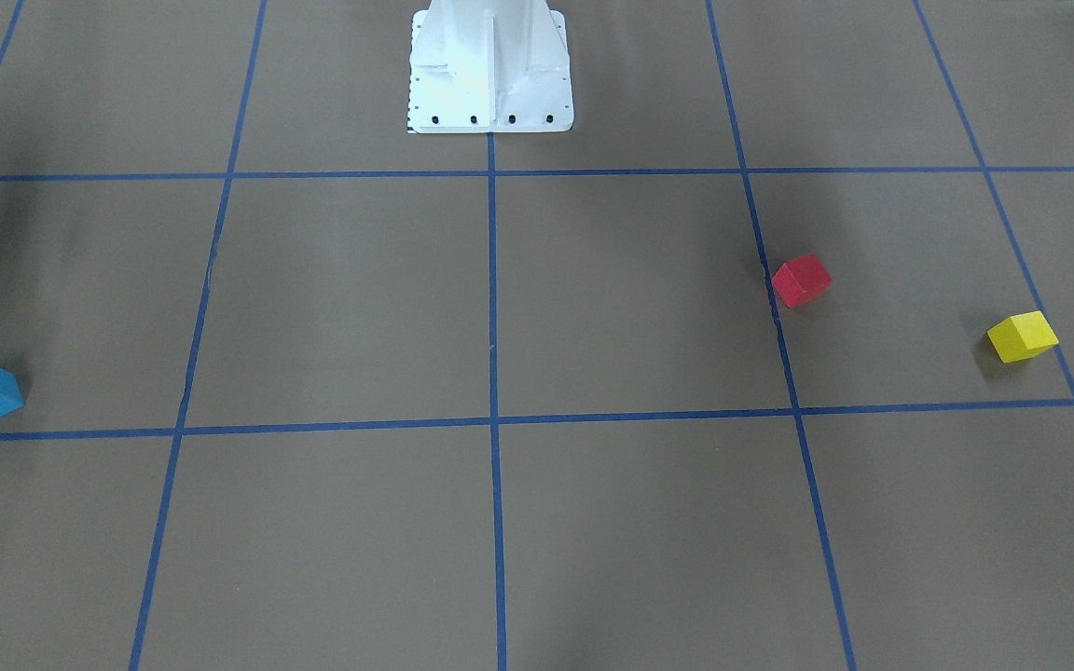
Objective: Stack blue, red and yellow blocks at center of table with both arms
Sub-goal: 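Lower the right gripper and grasp the blue cube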
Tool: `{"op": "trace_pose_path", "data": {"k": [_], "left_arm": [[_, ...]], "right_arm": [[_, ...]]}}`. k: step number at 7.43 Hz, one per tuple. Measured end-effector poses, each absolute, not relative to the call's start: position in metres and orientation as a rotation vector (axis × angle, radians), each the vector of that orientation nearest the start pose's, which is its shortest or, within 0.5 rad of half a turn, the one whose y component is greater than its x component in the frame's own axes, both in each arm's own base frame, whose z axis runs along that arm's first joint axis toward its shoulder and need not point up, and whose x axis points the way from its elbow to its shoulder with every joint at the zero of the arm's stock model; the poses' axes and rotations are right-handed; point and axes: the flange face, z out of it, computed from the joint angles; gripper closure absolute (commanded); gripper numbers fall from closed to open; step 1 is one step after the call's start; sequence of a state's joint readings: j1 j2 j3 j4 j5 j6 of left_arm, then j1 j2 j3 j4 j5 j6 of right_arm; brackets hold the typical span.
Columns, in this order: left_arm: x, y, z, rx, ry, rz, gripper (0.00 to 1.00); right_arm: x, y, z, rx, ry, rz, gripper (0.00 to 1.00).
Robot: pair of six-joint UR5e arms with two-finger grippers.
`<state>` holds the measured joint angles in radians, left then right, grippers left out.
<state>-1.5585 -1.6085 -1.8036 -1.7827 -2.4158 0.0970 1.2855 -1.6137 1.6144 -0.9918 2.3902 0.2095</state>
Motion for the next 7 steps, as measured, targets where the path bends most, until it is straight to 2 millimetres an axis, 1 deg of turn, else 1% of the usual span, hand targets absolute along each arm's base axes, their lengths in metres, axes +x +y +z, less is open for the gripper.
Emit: {"op": "trace_pose_path", "data": {"k": [1, 2, 3, 4, 7], "left_arm": [[-0.052, -0.513, 0.495, 0.491, 0.810, 0.306, 0.00], [-0.053, -0.512, 0.496, 0.496, 0.809, 0.308, 0.00], [-0.052, -0.511, 0.497, 0.501, 0.810, 0.311, 0.00], [-0.052, -0.509, 0.498, 0.502, 0.811, 0.312, 0.00], [-0.052, -0.508, 0.500, 0.501, 0.813, 0.313, 0.00]], "right_arm": [[-0.102, -0.511, 0.601, 0.316, -0.874, -0.321, 0.01], [-0.119, -0.522, 0.611, 0.303, -0.840, -0.329, 0.01], [-0.130, -0.525, 0.618, 0.290, -0.821, -0.335, 0.01], [-0.140, -0.525, 0.623, 0.274, -0.813, -0.339, 0.01], [-0.170, -0.518, 0.640, 0.219, -0.806, -0.365, 0.01]]}}
